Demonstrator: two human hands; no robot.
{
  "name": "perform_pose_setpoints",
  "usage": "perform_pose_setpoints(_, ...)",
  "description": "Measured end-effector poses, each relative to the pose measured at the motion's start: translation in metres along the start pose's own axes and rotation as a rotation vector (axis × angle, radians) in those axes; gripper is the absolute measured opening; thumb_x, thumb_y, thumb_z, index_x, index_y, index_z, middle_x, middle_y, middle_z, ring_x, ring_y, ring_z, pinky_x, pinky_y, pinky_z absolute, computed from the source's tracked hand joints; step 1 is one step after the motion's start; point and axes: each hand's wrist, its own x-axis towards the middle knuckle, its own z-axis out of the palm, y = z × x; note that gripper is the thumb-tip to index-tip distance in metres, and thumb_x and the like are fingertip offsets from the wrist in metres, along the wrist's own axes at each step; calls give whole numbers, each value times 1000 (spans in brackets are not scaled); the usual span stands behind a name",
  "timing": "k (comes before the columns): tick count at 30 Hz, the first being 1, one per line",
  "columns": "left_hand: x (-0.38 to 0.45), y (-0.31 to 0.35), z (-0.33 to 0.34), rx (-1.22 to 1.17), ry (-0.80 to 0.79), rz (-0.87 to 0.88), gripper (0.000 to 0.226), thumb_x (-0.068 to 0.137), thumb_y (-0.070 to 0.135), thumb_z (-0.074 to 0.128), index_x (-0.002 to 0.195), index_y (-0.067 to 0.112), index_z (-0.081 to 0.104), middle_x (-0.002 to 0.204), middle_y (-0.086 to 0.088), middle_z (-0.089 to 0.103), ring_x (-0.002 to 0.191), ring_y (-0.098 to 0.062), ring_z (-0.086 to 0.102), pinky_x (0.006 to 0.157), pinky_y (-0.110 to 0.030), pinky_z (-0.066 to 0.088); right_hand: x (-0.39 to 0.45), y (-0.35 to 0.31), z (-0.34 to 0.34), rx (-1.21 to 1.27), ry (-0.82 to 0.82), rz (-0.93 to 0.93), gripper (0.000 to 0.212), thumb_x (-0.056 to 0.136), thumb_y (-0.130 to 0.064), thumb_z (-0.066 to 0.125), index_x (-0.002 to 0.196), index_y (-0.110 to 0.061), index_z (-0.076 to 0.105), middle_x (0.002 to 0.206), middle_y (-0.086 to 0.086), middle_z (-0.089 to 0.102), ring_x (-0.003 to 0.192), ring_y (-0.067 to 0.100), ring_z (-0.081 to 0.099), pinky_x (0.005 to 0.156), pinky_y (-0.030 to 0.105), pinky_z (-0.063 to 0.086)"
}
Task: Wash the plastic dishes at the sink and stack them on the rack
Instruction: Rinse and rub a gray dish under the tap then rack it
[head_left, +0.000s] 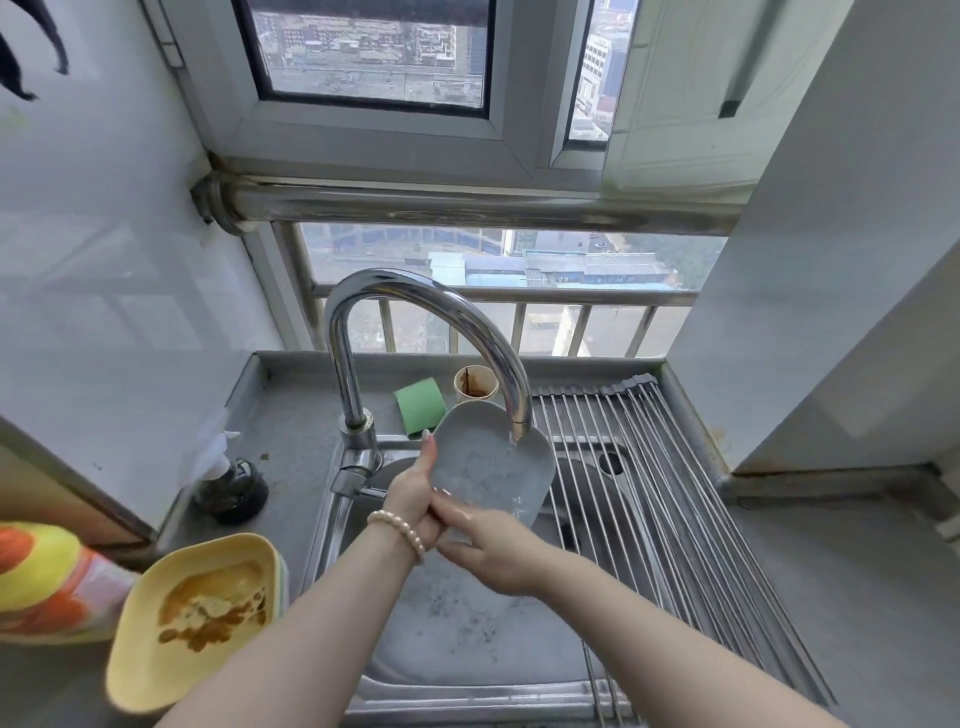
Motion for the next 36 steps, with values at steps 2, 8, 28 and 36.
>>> perform_pose_setpoints(2, 0, 3, 3, 7, 80, 104, 65, 87, 52, 53, 117, -6, 59, 112, -24, 67, 97, -35, 68, 73, -42, 57, -8, 16, 2, -114, 68, -9, 58, 91, -6, 51, 146, -19, 36, 148, 2, 42, 134, 22, 41, 109, 35, 34)
perform_pose_setpoints(8, -8, 11, 11, 210, 194, 340, 33, 93, 40, 53, 89, 8, 62, 77, -10, 69, 63, -23, 67, 53, -31, 56, -24, 52, 11, -472, 393, -192, 14, 77, -3, 67, 88, -13, 68, 82, -1, 71, 74, 21, 69, 67, 32, 55)
perform_pose_setpoints(28, 3, 12, -21, 524, 373, 261, 53, 81, 64, 56, 75, 12, 57, 79, -16, 64, 74, -31, 64, 85, -58, 52, -6, 40, 1, -726, 104, 266, 96, 83, -73, 33, 135, 7, 46, 137, 23, 50, 133, 36, 42, 116, 50, 22)
perform_pose_setpoints(36, -42, -9, 7, 82, 253, 262, 51, 85, -18, 46, 126, 14, 46, 101, -15, 61, 85, -31, 63, 70, -41, 55, 1, 13, 23, -651, 307, 182, 42, 5, -10, 83, 35, -16, 55, 34, -2, 47, 29, 14, 47, 35, 12, 31)
